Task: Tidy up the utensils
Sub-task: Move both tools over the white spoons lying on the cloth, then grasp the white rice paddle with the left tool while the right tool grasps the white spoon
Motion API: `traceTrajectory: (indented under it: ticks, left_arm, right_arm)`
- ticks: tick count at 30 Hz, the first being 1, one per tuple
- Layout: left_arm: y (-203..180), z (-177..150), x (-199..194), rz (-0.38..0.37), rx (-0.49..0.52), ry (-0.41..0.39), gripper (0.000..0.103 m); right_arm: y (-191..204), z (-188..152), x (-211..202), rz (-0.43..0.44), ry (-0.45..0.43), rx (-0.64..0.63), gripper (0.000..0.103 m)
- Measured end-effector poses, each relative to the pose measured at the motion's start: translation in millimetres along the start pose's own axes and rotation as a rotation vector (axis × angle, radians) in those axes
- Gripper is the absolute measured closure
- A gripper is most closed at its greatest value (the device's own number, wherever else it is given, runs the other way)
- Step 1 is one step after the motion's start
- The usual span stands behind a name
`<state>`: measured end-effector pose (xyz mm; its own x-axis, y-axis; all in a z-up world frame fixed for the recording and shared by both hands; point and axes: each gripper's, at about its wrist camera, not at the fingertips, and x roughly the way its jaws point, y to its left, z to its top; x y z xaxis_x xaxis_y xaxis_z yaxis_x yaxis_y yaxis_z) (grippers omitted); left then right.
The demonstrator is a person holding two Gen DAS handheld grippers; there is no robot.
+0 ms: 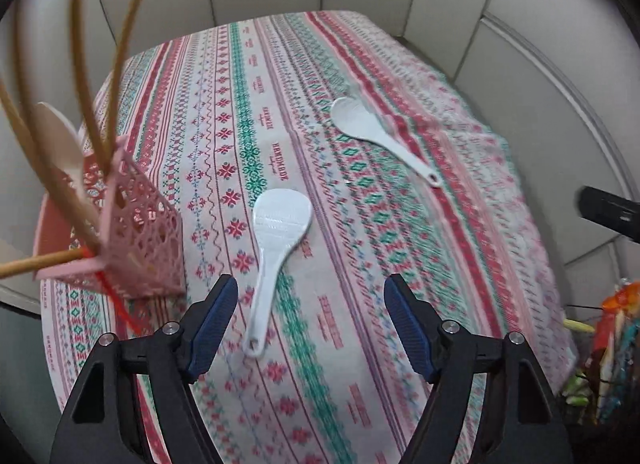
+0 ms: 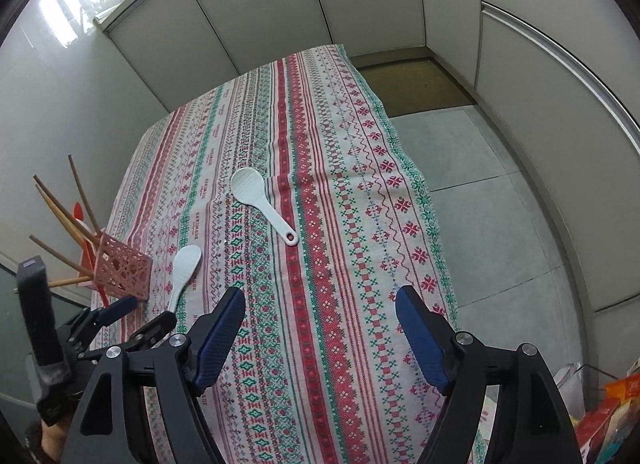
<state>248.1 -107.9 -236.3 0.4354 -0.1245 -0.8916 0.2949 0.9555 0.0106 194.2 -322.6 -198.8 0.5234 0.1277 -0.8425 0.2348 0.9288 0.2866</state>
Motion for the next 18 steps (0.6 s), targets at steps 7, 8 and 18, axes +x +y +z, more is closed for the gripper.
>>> traceTrajectory:
  ticks: [7, 8, 18]
  left_arm:
    - [-3, 22, 44, 0.142, 0.02, -0.021, 0.03]
    - [0, 25, 48, 0.148, 0.009, -0.019, 0.03]
    - [15, 45, 73, 0.075, -0.052, -0.006, 0.04]
  right_arm:
    - [-8, 4, 16, -0.012, 0.031, 0.021, 0.024]
    - [-10, 5, 19, -0.012, 0.037, 0.023, 0.024]
    - [-7, 19, 54, 0.009, 0.087, 0.001, 0.024]
